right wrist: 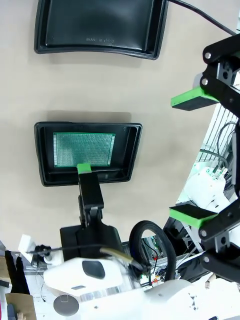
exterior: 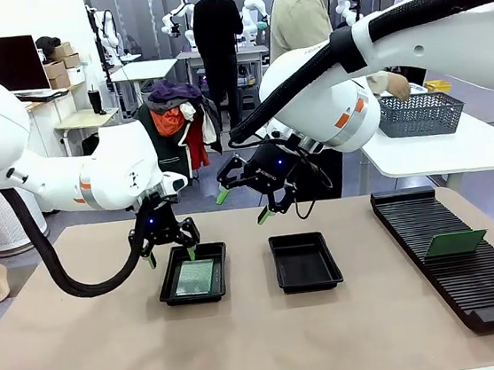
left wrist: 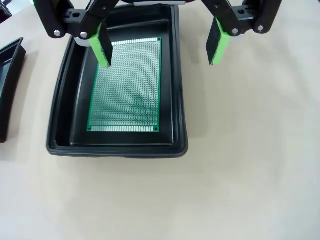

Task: Inspect and transfer BCBs to ESD trays.
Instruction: Pick up the ESD tray and place it on the left side of the table.

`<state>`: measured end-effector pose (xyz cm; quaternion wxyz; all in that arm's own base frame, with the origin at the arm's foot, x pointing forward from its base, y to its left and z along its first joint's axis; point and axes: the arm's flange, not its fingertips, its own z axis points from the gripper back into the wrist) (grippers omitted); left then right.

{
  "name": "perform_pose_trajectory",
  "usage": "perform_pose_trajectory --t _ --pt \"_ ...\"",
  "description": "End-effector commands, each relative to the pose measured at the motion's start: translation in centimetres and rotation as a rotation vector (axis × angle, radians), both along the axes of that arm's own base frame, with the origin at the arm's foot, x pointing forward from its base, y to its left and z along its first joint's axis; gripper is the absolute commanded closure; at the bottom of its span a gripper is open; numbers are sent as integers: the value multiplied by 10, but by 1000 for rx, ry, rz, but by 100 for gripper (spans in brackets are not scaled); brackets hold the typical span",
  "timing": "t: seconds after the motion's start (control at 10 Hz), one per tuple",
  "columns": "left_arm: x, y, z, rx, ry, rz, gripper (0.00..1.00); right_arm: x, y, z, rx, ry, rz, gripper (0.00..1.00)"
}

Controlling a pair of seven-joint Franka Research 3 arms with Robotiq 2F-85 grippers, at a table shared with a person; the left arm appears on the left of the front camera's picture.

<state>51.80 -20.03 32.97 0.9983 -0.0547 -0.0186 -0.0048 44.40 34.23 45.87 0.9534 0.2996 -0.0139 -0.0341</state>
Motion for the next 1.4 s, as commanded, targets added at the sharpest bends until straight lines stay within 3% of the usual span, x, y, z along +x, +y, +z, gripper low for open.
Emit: perform_pose_trajectory --t 0.0,0.3,0.5,0.6,0.9,1.3 --pt "-2 -3 -12 24 -8 25 0 1 1 0 -15 3 -10 0" --pt "-2 -1 -24 27 2 28 0 1 1 0 -15 3 -10 0" --pt "-5 1 -16 41 -7 58 0 1 1 0 -15 3 -10 0" --pt "-1 1 -20 6 30 3 0 1 1 0 -15 3 -10 0" --pt "0 1 -19 7 29 14 0 1 1 0 -15 3 -10 0" --pt "1 6 -15 70 14 15 20 1 1 0 -15 3 -10 0"
